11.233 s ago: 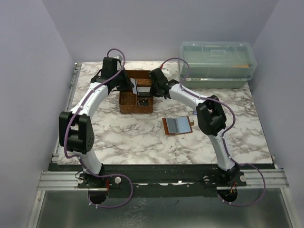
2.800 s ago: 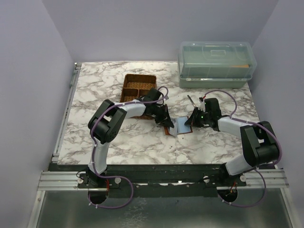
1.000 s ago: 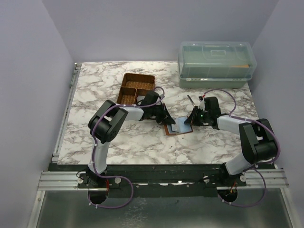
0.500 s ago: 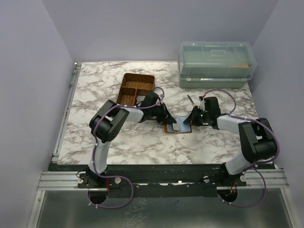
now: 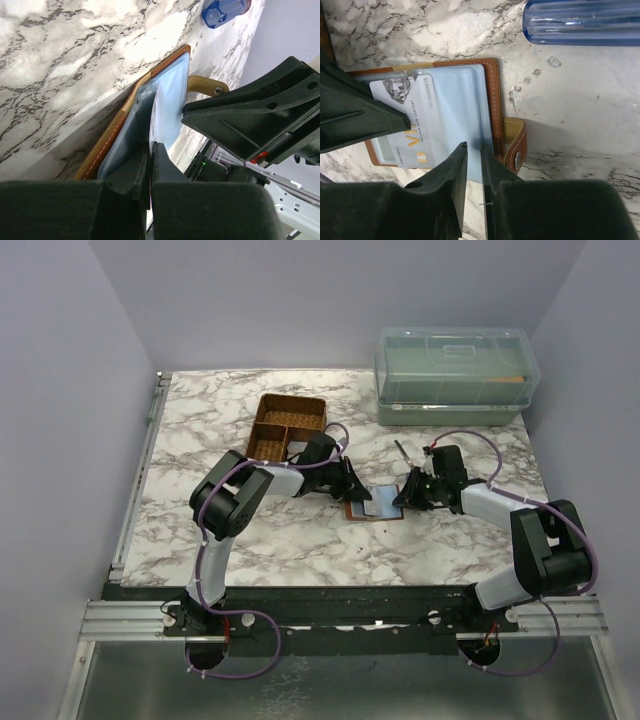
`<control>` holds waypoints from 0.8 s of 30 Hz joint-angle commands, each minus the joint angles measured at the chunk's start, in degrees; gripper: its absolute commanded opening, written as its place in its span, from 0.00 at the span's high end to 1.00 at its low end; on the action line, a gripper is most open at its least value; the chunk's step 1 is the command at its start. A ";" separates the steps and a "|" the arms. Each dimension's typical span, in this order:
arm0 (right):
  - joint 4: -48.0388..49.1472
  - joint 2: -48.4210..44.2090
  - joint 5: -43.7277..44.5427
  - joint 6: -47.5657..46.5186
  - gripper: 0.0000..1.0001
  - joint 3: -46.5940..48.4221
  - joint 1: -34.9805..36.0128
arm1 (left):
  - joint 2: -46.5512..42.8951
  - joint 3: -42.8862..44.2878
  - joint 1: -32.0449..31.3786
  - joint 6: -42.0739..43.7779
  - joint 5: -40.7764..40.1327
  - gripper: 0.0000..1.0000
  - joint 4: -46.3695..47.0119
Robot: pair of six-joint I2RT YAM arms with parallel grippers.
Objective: Put the credit cards into the card holder
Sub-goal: Insert the credit card into the card holder.
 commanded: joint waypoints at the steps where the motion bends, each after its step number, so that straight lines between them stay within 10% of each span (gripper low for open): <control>1: -1.08 0.42 1.95 -1.36 0.79 -0.40 -0.20 | 1.07 0.93 -0.65 3.98 -1.59 1.00 -5.18; 13: 3.34 3.21 -1.32 -0.26 0.88 -2.31 -0.23 | 5.65 7.29 -3.89 2.03 -0.53 0.97 -5.98; 24: 2.89 3.03 -0.77 -0.52 0.90 -2.25 -0.21 | -0.55 9.29 -4.18 12.32 -10.86 0.63 -24.86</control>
